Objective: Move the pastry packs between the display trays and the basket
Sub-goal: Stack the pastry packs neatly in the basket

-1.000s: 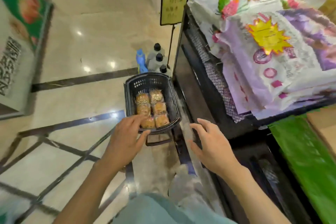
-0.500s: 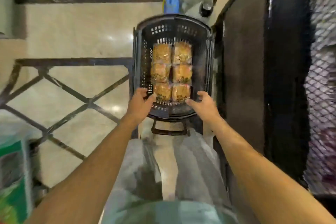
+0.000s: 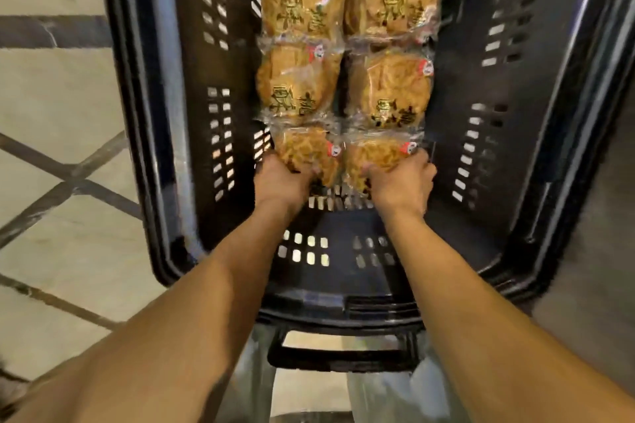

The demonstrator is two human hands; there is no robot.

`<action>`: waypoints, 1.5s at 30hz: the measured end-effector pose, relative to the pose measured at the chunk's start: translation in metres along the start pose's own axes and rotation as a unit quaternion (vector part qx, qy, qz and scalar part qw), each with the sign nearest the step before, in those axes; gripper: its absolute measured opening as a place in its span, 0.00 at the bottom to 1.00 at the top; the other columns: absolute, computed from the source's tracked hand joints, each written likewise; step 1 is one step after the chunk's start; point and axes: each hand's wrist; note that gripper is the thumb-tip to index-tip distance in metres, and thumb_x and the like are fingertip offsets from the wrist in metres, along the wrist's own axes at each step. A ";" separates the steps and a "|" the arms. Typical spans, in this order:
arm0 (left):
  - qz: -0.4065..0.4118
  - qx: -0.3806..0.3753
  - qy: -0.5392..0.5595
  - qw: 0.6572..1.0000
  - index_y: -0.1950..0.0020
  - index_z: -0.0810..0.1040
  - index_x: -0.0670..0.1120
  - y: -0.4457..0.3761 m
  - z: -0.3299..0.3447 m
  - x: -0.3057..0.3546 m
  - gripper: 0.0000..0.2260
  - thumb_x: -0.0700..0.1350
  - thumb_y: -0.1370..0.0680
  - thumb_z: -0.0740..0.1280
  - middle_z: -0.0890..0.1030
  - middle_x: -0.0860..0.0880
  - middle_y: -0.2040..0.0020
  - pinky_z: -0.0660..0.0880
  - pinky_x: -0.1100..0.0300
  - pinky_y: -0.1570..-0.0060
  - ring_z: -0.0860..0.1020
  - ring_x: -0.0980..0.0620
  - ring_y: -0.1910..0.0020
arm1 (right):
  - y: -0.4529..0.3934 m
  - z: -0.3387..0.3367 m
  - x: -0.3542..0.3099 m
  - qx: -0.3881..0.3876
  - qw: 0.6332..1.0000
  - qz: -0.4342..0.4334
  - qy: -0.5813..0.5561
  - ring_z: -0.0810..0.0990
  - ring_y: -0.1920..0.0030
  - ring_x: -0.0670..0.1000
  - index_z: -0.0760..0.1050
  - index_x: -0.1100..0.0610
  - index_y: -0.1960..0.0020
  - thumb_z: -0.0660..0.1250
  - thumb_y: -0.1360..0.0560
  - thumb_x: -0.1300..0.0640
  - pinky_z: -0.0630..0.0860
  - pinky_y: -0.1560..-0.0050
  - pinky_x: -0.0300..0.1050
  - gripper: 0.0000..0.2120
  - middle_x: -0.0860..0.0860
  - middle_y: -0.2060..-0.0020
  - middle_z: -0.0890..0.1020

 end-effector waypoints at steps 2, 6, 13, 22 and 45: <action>0.004 0.035 -0.017 0.999 0.30 0.68 0.42 -0.001 0.009 0.000 0.32 0.54 0.26 0.76 0.75 0.41 0.32 0.70 0.49 0.34 0.72 0.40 0.31 | -0.003 0.002 0.002 0.027 0.999 0.003 0.028 0.68 0.30 0.63 0.61 0.58 0.25 0.76 0.27 0.44 0.66 0.30 0.57 0.40 0.59 0.30 0.66; 0.016 0.092 -0.049 0.994 0.29 0.65 0.44 0.010 0.011 0.001 0.33 0.55 0.26 0.76 0.75 0.41 0.33 0.72 0.43 0.37 0.73 0.38 0.34 | 0.005 -0.001 0.003 0.021 1.000 0.009 0.000 0.70 0.33 0.61 0.66 0.57 0.32 0.77 0.27 0.46 0.69 0.35 0.56 0.32 0.57 0.34 0.69; 0.151 0.065 0.036 0.986 0.45 0.70 0.47 0.098 -0.054 0.018 0.18 0.51 0.25 0.76 0.80 0.52 0.54 0.79 0.47 0.49 0.80 0.48 0.52 | 0.086 -0.081 -0.010 -0.006 0.980 -0.043 -0.194 0.80 0.47 0.56 0.66 0.49 0.44 0.76 0.26 0.50 0.75 0.47 0.54 0.20 0.45 0.57 0.77; 0.440 -0.029 0.121 0.889 0.45 0.75 0.54 0.447 -0.238 0.164 0.17 0.49 0.29 0.78 0.85 0.53 0.50 0.80 0.58 0.52 0.84 0.57 0.52 | 0.404 -0.420 -0.011 0.127 0.835 -0.252 -0.472 0.85 0.49 0.48 0.77 0.56 0.44 0.76 0.29 0.63 0.81 0.52 0.39 0.17 0.49 0.51 0.86; 0.856 -0.158 -0.477 0.125 0.36 0.68 0.49 1.060 0.328 0.204 0.21 0.50 0.24 0.73 0.81 0.46 0.43 0.71 0.52 0.52 0.78 0.41 0.42 | 0.531 -0.729 0.670 0.505 0.801 -0.001 -0.323 0.82 0.47 0.47 0.75 0.39 0.45 0.77 0.33 0.47 0.77 0.44 0.55 0.19 0.40 0.50 0.84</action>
Point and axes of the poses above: each hand's wrist, its own y-axis away from the middle knuckle, its own z-axis out of the palm, x = y × z
